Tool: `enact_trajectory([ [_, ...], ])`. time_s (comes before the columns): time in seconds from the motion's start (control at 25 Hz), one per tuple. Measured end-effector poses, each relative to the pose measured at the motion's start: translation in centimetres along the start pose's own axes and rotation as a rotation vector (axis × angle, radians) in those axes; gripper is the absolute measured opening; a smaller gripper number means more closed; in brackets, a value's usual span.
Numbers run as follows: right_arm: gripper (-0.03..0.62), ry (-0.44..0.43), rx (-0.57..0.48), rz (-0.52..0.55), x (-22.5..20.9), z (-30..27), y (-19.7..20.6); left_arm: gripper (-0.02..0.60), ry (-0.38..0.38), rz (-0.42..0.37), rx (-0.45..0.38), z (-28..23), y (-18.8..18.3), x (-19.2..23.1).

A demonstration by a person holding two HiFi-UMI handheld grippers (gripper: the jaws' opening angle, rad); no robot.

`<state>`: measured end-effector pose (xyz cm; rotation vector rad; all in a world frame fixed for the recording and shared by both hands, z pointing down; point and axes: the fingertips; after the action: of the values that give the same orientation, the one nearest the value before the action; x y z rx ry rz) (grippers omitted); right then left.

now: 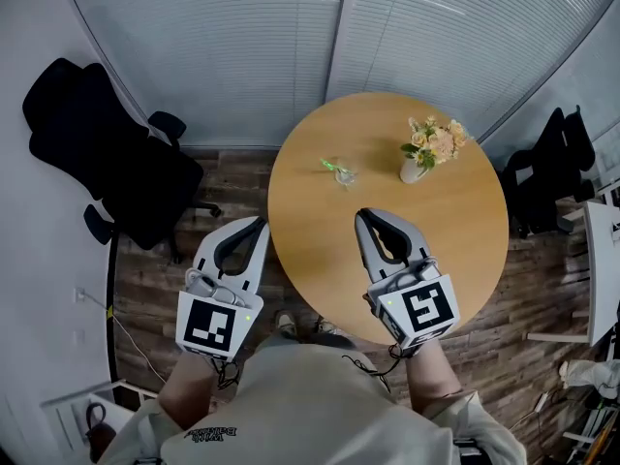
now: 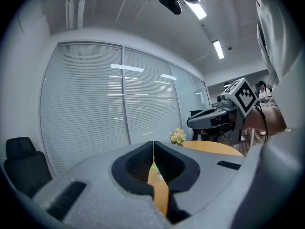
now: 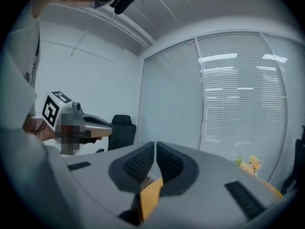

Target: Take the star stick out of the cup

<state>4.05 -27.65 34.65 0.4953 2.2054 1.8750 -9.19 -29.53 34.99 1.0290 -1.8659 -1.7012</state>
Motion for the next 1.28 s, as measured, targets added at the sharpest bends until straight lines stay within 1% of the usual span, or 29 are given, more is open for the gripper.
enact_trajectory([
  [0.12, 0.034, -0.017, -0.007, 0.005, -0.3, -1.0, -0.3, 0.023, -0.008, -0.034, 0.007, -1.1, 0.3, 0.2],
  [0.24, 0.036, -0.024, -0.005, 0.032, -0.6, -2.4, -0.3, 0.023, -0.006, -0.011, 0.008, -2.3, 0.4, 0.6],
  [0.28, 0.049, -0.027, -0.006, 0.042, -0.8, -2.9, -0.3, 0.023, -0.002, -0.016, 0.004, -2.7, 0.4, 0.7],
  [0.36, 0.119, -0.032, -0.017, 0.067, -1.1, -3.7, -0.4, 0.023, 0.008, -0.014, 0.001, -3.6, 0.5, 1.0],
  [0.44, 0.120, -0.022, -0.019, 0.096, -1.8, -4.6, -0.1, 0.023, 0.016, 0.025, 0.011, -4.5, 0.6, 1.0],
  [0.52, 0.122, -0.012, -0.008, 0.121, -2.6, -5.8, 0.6, 0.023, 0.027, 0.019, 0.012, -5.6, 0.9, 1.1],
  [0.6, 0.132, -0.011, 0.011, 0.144, -3.2, -7.2, 1.5, 0.023, 0.038, -0.010, 0.009, -6.7, 1.3, 1.4],
  [0.76, 0.144, -0.016, 0.063, 0.221, -3.6, -10.0, 3.6, 0.023, 0.046, -0.029, 0.018, -8.2, 1.7, 1.8],
  [0.92, 0.144, -0.024, 0.114, 0.236, -4.2, -12.4, 6.3, 0.023, 0.053, -0.023, 0.033, -9.8, 2.6, 2.2],
  [1.08, 0.144, -0.021, 0.183, 0.282, -5.3, -14.7, 9.3, 0.023, 0.057, -0.022, 0.054, -11.8, 4.3, 2.9],
  [1.2, 0.144, -0.021, 0.226, 0.291, -6.0, -16.3, 11.5, 0.023, 0.062, -0.024, 0.096, -13.1, 6.4, 3.4],
  [1.28, 0.144, -0.031, 0.250, 0.257, -6.5, -17.4, 13.1, 0.023, 0.062, -0.012, 0.124, -13.9, 7.8, 3.7],
])
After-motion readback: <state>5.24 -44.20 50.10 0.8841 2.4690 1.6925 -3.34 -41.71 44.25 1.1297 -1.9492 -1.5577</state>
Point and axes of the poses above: the fingertips, and each gripper's own axes: z backward along the fingers, x to its left, y out of its underside, and after that the axes turned 1 degree about -z, right-handed
